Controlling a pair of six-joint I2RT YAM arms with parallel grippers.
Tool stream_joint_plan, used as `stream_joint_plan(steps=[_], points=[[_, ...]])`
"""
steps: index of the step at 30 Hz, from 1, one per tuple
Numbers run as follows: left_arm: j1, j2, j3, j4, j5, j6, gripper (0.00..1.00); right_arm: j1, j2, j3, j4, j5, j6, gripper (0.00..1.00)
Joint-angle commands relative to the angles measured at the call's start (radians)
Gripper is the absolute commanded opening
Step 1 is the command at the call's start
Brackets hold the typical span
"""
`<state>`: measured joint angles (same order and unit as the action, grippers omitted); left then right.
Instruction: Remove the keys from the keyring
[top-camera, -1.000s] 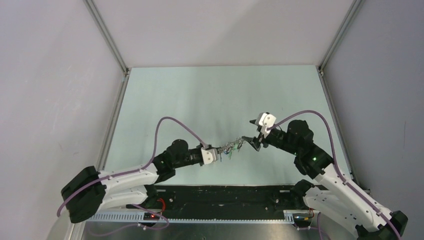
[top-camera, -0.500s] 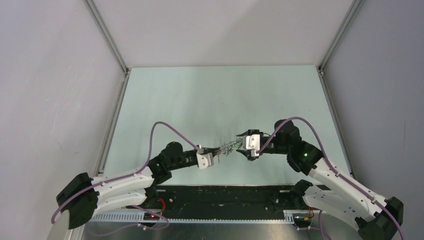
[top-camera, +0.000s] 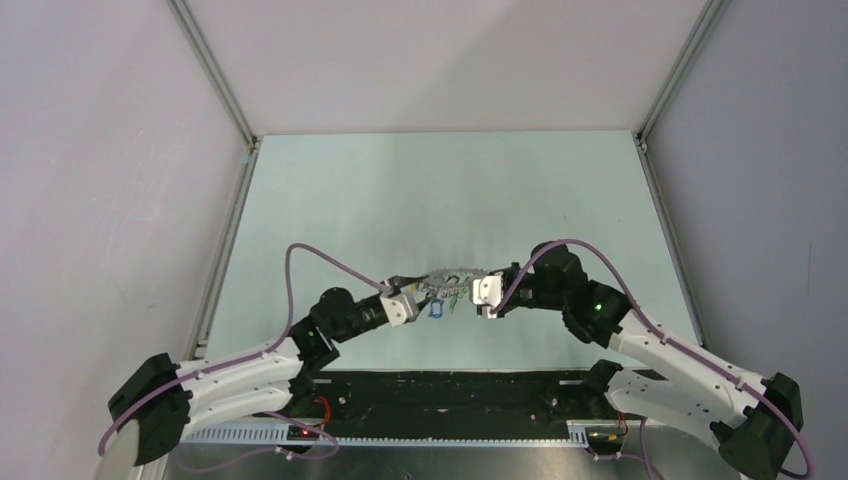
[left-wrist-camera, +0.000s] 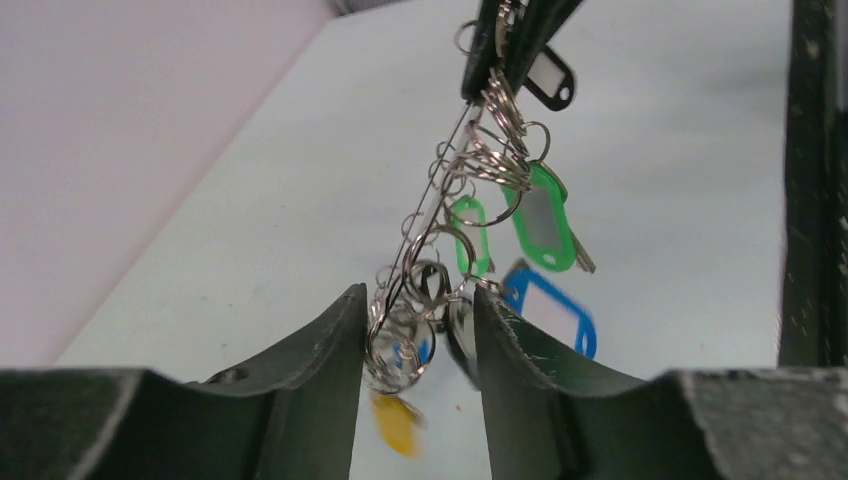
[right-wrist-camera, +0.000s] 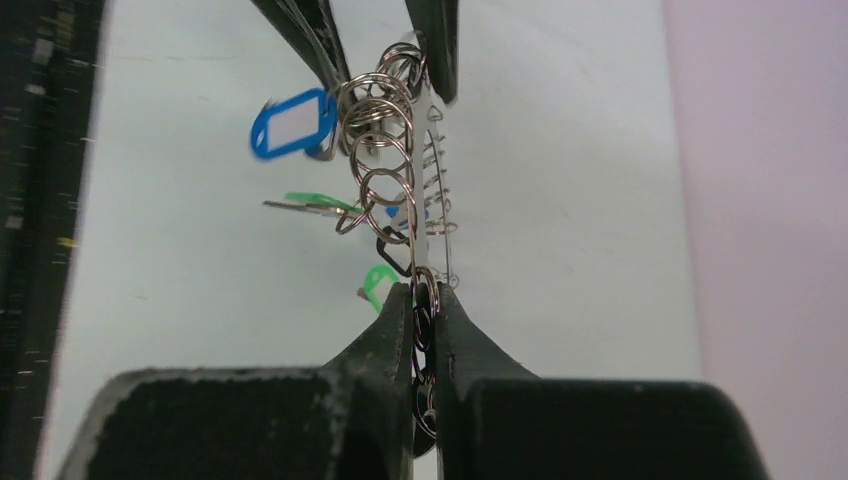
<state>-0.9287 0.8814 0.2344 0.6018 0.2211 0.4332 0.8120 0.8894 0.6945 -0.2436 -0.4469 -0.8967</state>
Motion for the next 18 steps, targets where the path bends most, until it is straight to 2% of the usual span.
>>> stream_joint_plan(steps=[1,4,6,7,9,10,14,18], points=[[0.021,-0.035,0.024,0.121,-0.122,-0.154,0.50,-0.009,-0.071,0.036,0.165,0.219,-0.073,0.00],[0.085,-0.057,0.024,0.121,-0.150,-0.269,0.57,-0.010,-0.081,0.036,0.201,0.279,-0.113,0.00],[0.115,-0.083,0.013,0.121,-0.195,-0.336,0.72,-0.008,-0.084,0.036,0.228,0.321,-0.132,0.00],[0.119,-0.103,0.008,0.121,-0.268,-0.356,0.81,-0.005,-0.085,0.037,0.265,0.351,-0.139,0.00],[0.123,-0.131,-0.009,0.123,-0.368,-0.409,0.95,0.002,-0.087,0.037,0.303,0.386,-0.160,0.00],[0.124,-0.137,-0.019,0.133,-0.390,-0.434,0.97,0.003,-0.088,0.036,0.322,0.394,-0.180,0.00],[0.125,-0.129,-0.025,0.170,-0.383,-0.460,0.98,0.020,-0.085,0.037,0.379,0.403,-0.242,0.00],[0.125,-0.075,-0.013,0.218,-0.201,-0.459,0.85,0.029,-0.071,0.037,0.419,0.368,-0.274,0.00]])
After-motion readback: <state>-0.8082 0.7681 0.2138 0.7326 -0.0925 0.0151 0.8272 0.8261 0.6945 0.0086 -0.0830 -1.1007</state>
